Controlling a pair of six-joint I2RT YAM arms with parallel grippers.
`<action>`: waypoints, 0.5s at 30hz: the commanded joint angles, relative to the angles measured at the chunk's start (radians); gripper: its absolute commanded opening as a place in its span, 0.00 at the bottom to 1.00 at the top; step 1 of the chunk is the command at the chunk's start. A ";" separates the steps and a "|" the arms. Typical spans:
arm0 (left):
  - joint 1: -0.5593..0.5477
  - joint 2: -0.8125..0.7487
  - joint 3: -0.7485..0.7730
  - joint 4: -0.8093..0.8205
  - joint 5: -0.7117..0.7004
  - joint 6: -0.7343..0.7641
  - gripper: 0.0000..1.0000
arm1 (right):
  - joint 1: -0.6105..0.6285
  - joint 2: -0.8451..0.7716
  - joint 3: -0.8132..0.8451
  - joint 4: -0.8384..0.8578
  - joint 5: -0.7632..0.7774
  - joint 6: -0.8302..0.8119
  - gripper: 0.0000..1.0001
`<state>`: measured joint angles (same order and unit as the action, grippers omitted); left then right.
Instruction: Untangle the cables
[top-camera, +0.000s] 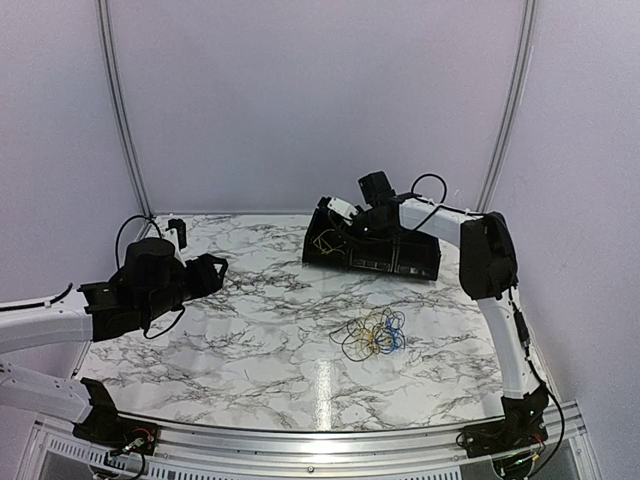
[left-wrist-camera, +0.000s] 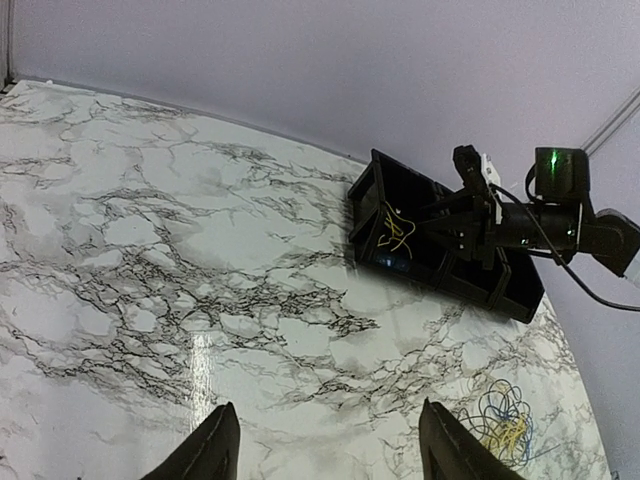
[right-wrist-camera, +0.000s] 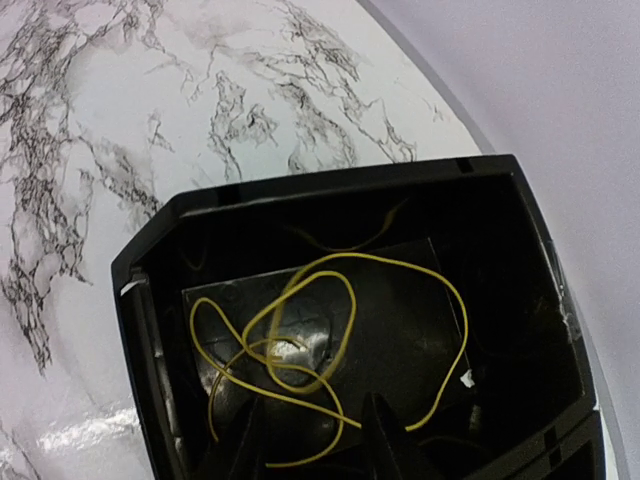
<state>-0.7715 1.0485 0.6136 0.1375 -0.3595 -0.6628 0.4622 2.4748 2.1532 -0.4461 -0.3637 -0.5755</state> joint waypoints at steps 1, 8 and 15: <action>-0.005 0.085 0.054 0.023 0.028 0.055 0.65 | 0.000 -0.169 -0.047 -0.109 0.037 -0.059 0.37; -0.019 0.293 0.183 0.039 0.192 0.170 0.65 | -0.008 -0.516 -0.393 -0.193 0.006 -0.116 0.49; -0.087 0.547 0.355 0.045 0.486 0.270 0.60 | 0.006 -0.808 -0.819 -0.245 -0.154 -0.126 0.43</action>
<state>-0.8207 1.4834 0.8738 0.1638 -0.0830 -0.4751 0.4599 1.7294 1.4902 -0.6140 -0.4210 -0.6819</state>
